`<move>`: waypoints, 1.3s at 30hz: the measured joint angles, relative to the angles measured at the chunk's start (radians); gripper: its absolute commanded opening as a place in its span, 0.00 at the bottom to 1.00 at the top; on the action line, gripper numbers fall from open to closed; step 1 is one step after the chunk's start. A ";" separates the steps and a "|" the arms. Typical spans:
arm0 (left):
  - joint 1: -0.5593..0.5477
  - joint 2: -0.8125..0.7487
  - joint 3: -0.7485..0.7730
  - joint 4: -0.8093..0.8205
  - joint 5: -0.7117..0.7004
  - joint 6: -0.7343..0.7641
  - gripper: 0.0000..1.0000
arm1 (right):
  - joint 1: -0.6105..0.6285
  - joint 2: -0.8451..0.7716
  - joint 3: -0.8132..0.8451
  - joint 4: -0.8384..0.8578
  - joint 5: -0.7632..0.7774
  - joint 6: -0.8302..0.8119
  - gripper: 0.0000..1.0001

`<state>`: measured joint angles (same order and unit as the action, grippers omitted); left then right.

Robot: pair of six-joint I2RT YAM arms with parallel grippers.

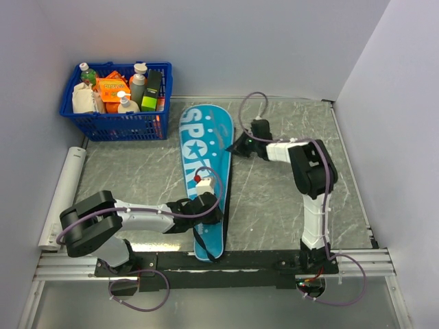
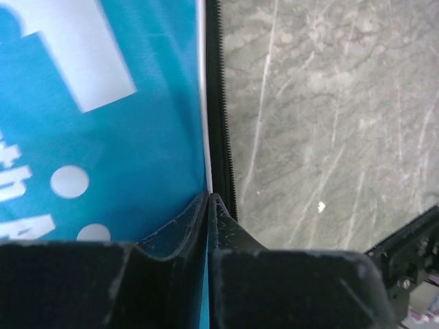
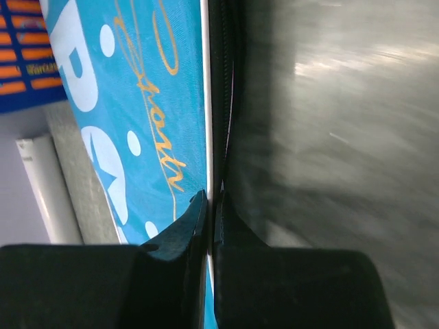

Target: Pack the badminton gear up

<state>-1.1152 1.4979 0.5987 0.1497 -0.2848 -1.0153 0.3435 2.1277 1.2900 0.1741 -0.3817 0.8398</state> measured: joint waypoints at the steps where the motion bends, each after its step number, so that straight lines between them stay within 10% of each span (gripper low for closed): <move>1: 0.000 0.001 0.000 0.003 0.007 -0.002 0.09 | -0.015 -0.027 -0.042 0.013 0.011 0.012 0.00; 21: 0.282 0.058 0.102 -0.152 0.107 0.043 0.07 | -0.180 -0.610 -0.663 -0.057 0.338 0.174 0.00; 29: 0.471 0.084 0.141 -0.167 0.124 0.123 0.05 | -0.120 -0.731 -0.789 -0.095 0.339 0.244 0.59; 39: 0.559 0.050 0.106 -0.137 0.136 0.176 0.06 | -0.064 -1.029 -0.768 -0.469 0.399 0.125 0.69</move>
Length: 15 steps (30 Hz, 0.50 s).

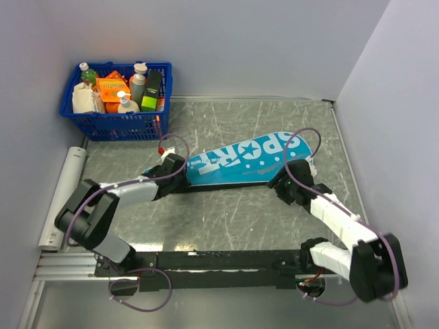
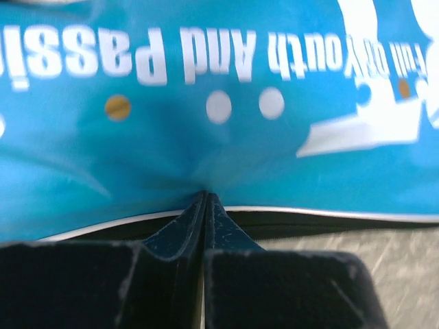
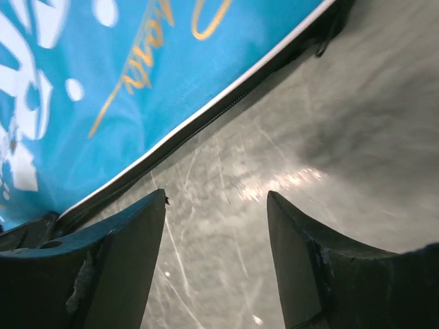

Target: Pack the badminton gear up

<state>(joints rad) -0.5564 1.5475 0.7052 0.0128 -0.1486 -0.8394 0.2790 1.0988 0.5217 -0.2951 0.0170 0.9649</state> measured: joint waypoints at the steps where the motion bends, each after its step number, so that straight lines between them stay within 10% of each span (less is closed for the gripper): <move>1: 0.000 -0.022 -0.016 0.003 0.009 0.008 0.06 | 0.000 -0.038 0.016 -0.048 0.024 -0.022 0.69; 15: -0.060 -0.519 -0.180 0.006 0.117 0.016 0.12 | -0.134 -0.114 0.124 -0.288 0.199 -0.188 0.41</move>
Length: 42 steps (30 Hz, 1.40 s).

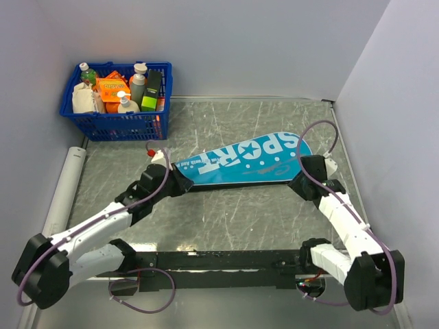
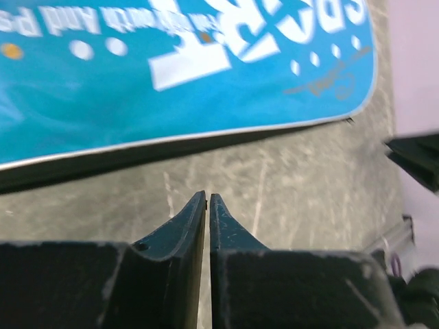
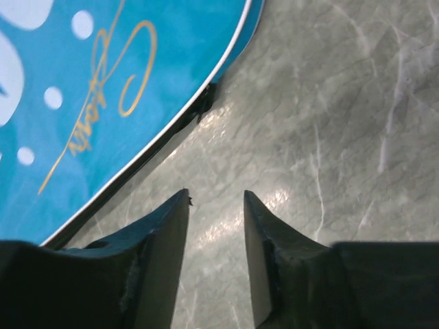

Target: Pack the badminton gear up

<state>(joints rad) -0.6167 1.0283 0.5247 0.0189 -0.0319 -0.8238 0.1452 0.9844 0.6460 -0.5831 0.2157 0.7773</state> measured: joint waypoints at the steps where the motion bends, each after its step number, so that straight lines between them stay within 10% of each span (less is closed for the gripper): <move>1: -0.008 -0.018 -0.005 -0.002 0.008 0.000 0.13 | -0.012 0.016 0.000 0.011 -0.008 -0.004 0.41; 42: -0.020 0.014 -0.052 0.023 0.061 0.058 0.25 | -0.082 0.348 0.043 0.240 -0.068 -0.018 0.30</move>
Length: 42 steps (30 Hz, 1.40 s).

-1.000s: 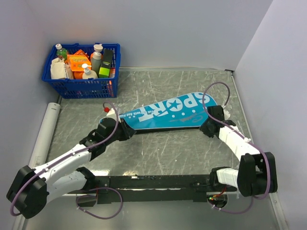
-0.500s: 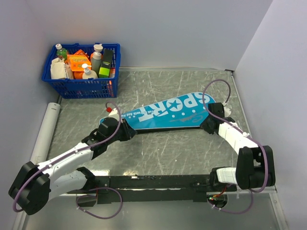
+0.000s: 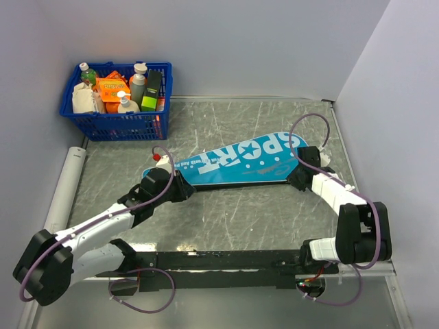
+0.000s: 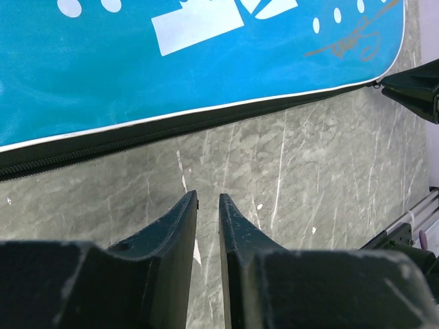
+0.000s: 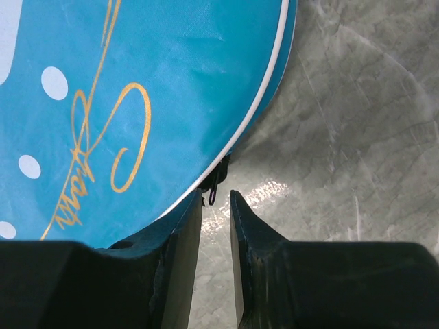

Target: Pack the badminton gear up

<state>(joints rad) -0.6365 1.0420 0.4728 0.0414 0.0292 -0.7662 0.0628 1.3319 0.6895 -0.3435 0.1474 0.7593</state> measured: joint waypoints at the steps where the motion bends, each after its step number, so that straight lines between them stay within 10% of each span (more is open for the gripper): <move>1: 0.000 0.001 0.000 0.000 0.000 0.000 0.25 | -0.001 0.001 0.000 0.003 0.000 0.000 0.30; 16: 0.000 0.014 0.000 0.000 -0.004 0.007 0.25 | -0.006 0.052 0.000 0.040 -0.015 0.001 0.21; 21: 0.000 0.022 0.000 0.002 -0.010 0.014 0.21 | -0.007 0.065 0.000 0.051 -0.019 0.000 0.00; 42: 0.068 0.206 0.094 0.001 -0.348 0.021 0.22 | -0.010 0.066 -0.008 0.079 -0.035 0.005 0.00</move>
<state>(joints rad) -0.5690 1.2484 0.5671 0.0425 -0.3187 -0.7452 0.0525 1.3975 0.6819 -0.2649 0.1127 0.7647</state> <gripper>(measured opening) 0.232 0.007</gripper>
